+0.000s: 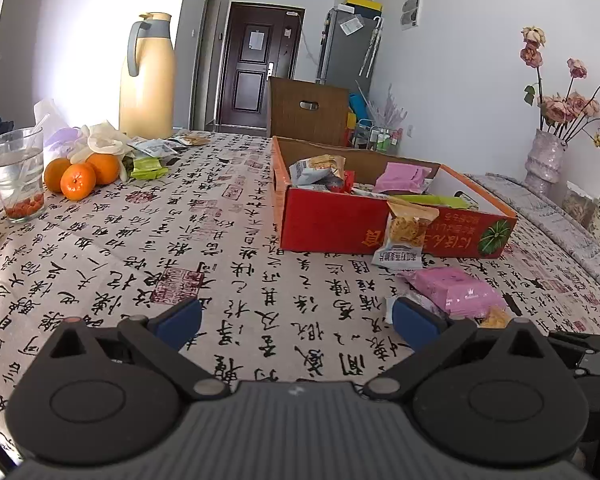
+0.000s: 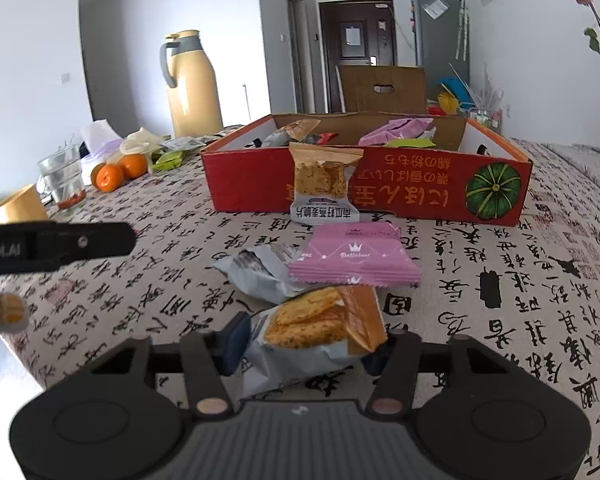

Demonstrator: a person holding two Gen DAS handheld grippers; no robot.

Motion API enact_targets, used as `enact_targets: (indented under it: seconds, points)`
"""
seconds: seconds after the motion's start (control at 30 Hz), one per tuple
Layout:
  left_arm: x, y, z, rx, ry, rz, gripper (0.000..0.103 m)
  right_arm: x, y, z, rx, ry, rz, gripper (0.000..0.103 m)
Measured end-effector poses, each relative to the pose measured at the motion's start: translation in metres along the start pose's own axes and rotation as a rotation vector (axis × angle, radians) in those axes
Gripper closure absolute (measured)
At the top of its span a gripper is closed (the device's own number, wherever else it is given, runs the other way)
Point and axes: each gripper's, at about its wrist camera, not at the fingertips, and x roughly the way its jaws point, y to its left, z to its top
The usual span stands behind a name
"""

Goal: Organize snacks
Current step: 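Grasp the tan cracker packet on the table with the right gripper, then grasp the white packet with the left gripper while the right gripper holds the cracker packet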

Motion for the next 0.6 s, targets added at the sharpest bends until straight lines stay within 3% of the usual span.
enact_targets:
  seconds: [0.3, 0.6]
  points:
    - [0.000, -0.013, 0.000, 0.022, 0.010, 0.004, 0.000, -0.018, -0.014, -0.002, 0.036, -0.048, 0.019, 0.077]
    - [0.022, -0.042, 0.003, 0.066, 0.066, -0.020, 0.000, -0.038, -0.044, 0.001, 0.096, -0.120, -0.018, 0.078]
